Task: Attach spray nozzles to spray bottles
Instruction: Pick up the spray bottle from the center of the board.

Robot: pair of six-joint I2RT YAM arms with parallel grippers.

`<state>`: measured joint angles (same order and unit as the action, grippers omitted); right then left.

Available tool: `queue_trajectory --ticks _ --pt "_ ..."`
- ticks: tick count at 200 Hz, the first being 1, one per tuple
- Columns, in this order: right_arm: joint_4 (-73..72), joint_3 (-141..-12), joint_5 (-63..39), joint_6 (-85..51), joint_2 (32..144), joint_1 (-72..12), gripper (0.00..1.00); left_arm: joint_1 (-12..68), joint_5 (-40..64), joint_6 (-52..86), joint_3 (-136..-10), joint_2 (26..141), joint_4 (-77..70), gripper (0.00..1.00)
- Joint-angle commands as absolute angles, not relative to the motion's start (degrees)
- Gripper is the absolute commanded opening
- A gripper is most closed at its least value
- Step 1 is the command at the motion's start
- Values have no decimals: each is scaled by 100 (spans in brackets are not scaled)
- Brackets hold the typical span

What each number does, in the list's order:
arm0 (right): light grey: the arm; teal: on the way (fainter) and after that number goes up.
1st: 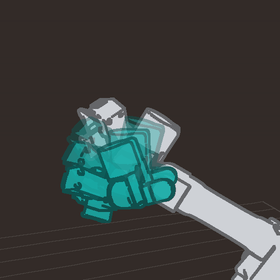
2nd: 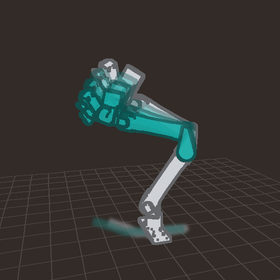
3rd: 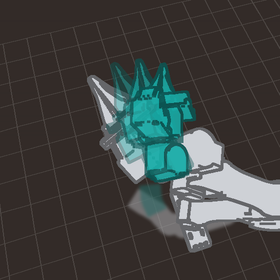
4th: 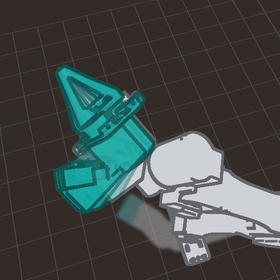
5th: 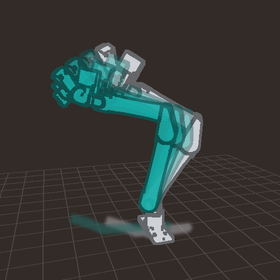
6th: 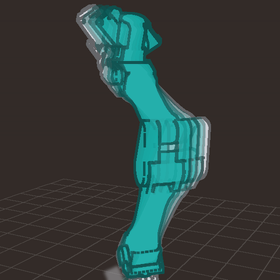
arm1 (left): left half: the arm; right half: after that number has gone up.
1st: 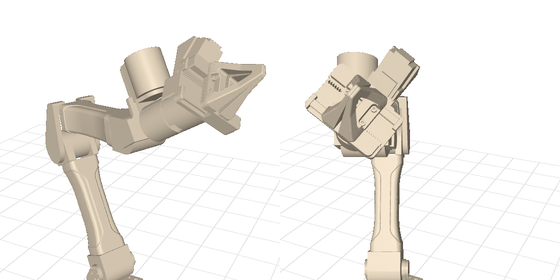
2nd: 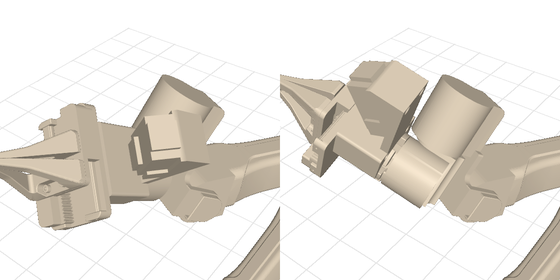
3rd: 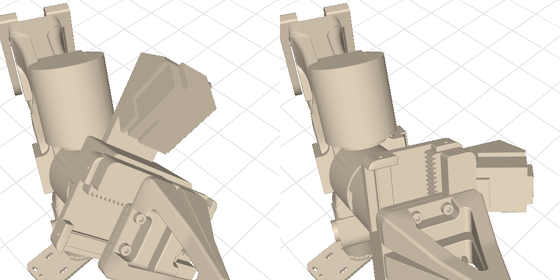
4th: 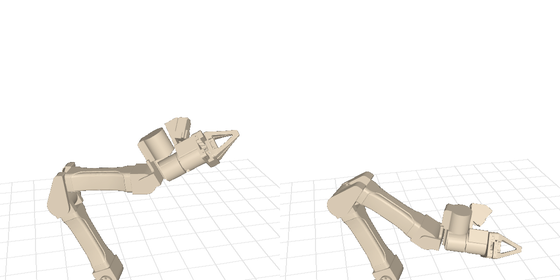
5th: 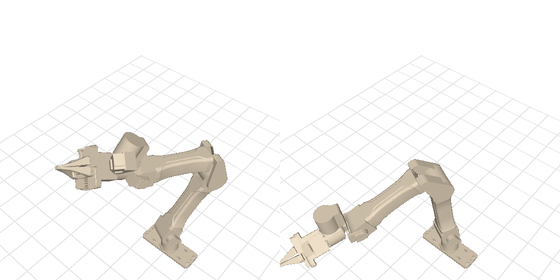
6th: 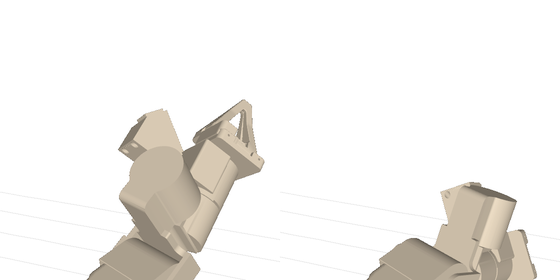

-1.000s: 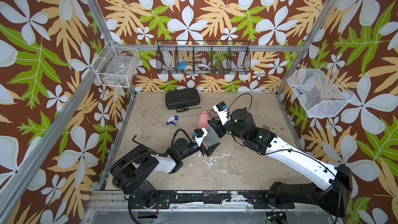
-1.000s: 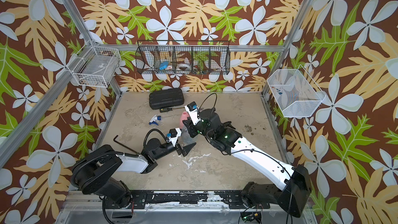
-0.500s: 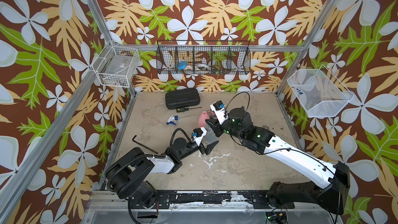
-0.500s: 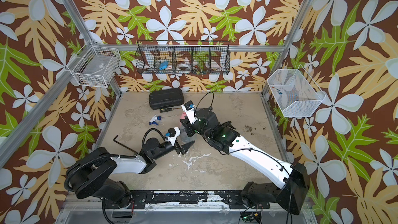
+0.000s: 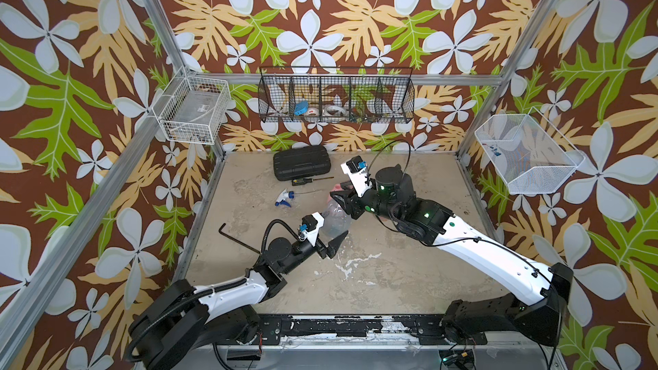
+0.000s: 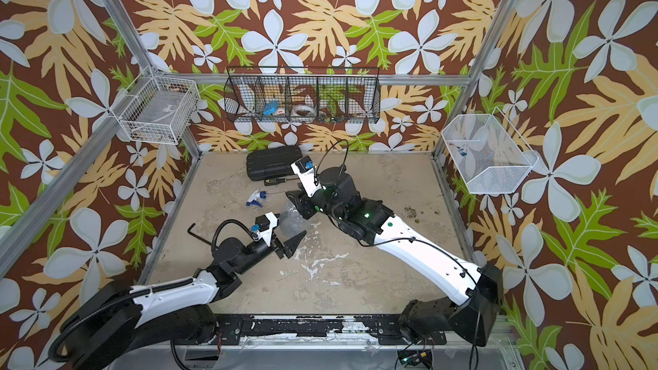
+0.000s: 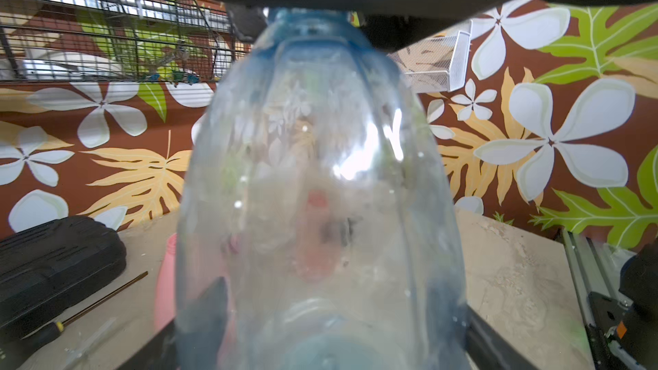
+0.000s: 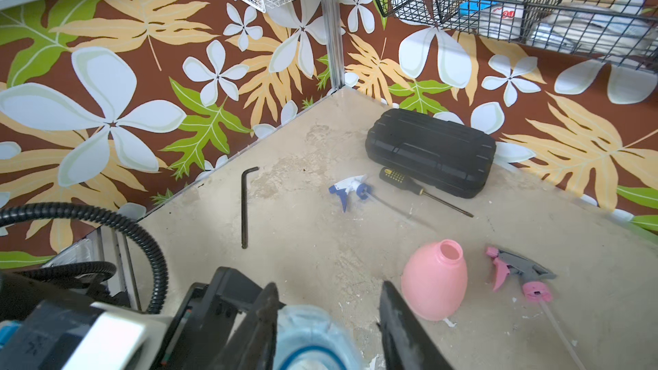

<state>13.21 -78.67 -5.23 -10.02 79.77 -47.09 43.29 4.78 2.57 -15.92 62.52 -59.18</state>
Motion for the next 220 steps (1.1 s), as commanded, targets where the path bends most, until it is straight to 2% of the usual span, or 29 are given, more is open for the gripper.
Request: queue_trajectory --ticks 1,24,46,82,107,124,157,220 --pt "1430 -8358 -451 -960 8141 -4575 48 4315 -1 763 -1546 5742 -5044 67" --pt "1459 -8735 -807 -1122 8340 -4476 53 4316 -229 938 -1412 5285 -4716 67" --pt "1407 -8929 -1323 -1320 8492 -4466 48 4315 -454 920 -1206 5031 -4755 65" --pt "1334 -8785 -1827 -1609 8584 -4472 51 4273 -755 795 -1087 5014 -5095 65" --pt "1089 -8573 -2642 -1892 8644 -4469 68 4177 -589 809 -1149 5272 -5279 64" --pt "1001 -8423 -2676 -1975 8628 -4470 75 4102 -465 832 -1113 5493 -5564 65" --pt "967 -8291 -2702 -2086 8689 -4467 82 3968 -170 836 -1015 5782 -6152 65" --pt "1090 -8546 -3015 -2133 9018 -4472 83 3862 105 810 -1052 6122 -6594 65"
